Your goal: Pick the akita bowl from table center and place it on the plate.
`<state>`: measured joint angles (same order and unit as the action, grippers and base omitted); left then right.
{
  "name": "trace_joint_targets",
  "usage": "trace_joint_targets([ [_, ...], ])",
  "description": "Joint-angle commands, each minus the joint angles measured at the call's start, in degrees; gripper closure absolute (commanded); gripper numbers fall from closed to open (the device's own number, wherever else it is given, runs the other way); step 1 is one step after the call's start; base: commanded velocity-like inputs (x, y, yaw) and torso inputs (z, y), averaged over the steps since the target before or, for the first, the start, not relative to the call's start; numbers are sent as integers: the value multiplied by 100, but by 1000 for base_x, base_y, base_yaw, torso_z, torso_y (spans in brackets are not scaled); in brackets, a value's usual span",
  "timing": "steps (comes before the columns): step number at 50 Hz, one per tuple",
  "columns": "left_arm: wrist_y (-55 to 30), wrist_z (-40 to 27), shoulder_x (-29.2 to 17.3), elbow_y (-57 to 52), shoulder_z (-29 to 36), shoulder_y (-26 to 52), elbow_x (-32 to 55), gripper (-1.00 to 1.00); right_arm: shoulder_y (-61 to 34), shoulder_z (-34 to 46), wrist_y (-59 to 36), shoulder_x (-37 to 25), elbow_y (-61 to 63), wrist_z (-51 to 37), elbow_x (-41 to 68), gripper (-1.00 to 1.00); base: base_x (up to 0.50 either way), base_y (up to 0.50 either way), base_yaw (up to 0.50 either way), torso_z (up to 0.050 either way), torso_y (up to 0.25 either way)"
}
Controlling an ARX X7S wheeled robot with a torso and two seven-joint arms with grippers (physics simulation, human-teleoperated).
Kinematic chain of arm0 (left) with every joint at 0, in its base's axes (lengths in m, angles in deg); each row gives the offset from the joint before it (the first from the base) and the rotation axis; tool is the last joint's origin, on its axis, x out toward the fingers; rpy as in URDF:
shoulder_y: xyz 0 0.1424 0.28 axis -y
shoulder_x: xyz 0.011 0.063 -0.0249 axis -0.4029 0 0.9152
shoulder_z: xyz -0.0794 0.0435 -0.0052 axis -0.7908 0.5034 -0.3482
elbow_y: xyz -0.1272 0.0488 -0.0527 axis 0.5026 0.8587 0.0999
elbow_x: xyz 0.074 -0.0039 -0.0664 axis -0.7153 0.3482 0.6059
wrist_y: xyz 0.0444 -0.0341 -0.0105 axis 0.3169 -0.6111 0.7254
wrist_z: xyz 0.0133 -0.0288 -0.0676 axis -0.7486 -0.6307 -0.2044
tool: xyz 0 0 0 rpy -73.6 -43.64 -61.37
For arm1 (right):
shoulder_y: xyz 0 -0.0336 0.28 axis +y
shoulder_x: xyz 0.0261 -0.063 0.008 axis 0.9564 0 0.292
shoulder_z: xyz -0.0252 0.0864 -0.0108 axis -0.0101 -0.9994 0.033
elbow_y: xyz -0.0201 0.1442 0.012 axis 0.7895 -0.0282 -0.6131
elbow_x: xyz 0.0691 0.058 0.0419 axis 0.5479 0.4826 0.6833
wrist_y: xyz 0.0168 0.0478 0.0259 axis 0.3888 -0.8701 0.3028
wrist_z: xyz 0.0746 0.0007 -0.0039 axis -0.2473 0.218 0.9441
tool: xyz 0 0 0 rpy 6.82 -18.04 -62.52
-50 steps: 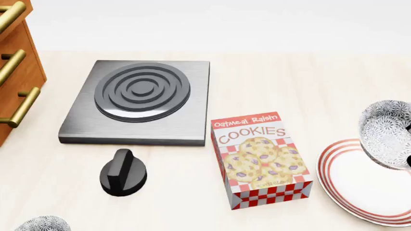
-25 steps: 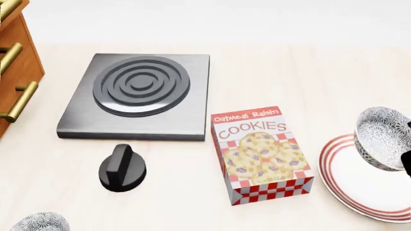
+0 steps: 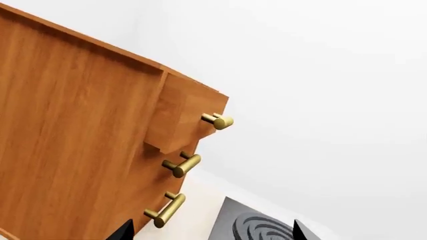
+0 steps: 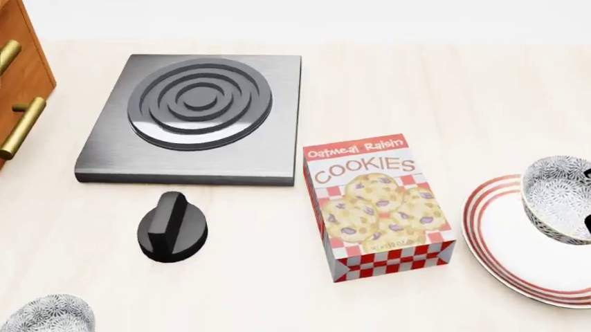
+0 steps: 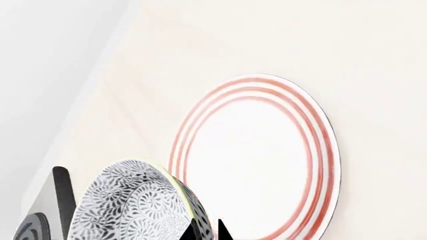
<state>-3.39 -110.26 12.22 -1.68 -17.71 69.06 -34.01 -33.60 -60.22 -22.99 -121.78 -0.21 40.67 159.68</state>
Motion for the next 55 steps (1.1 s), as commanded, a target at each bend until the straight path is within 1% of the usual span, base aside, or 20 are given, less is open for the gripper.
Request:
trace_joint_targets([
  [1,20,-21,-12,-9,-2,-14,39,-100,-201,130,39,-72,62,-3,-57,100,0,0,0,3,0],
  [4,134,37,9,-25,2,-51,-18,-100,-204,77,11,-64,115,-55,21,100,0,0,0,3,-41],
  [8,180,75,-9,-49,30,-69,-68,-100,-194,57,5,-69,127,-58,52,100,0,0,0,9,-250],
  [11,129,63,-9,-42,11,-57,76,-100,-187,52,2,-69,148,-61,66,100,0,0,0,10,-250],
  [14,112,34,-5,-9,16,-28,78,-100,-194,42,-3,-73,152,-70,86,100,0,0,0,7,-45],
  [16,180,53,-1,-14,45,-45,-41,-100,-192,33,0,-76,165,-78,95,100,0,0,0,0,0],
  [20,205,57,-21,-27,106,-65,-169,-100,-217,33,-3,-73,176,-95,112,100,0,0,0,8,-237],
  [22,194,65,-22,-13,101,-63,-114,-100,-241,44,-8,-73,177,-107,115,100,0,0,0,9,-250],
  [23,152,46,-3,2,52,-55,61,-100,-250,40,-7,-76,186,-111,121,100,0,0,0,9,-250],
  [35,108,-30,-35,4,60,-48,80,-100,-409,207,236,-64,-92,235,-119,100,0,0,0,1,-6],
  [39,107,-41,-39,-6,66,-52,92,-100,-479,336,393,-51,-334,479,-303,100,0,0,0,0,0],
  [50,107,-66,-74,-56,32,-71,180,-100,-921,874,1151,64,-1869,1520,-1074,100,0,0,0,0,0],
  [55,106,-70,-87,-77,44,-82,191,-100,-1081,978,1395,83,-2320,1767,-1258,100,0,0,0,0,0],
])
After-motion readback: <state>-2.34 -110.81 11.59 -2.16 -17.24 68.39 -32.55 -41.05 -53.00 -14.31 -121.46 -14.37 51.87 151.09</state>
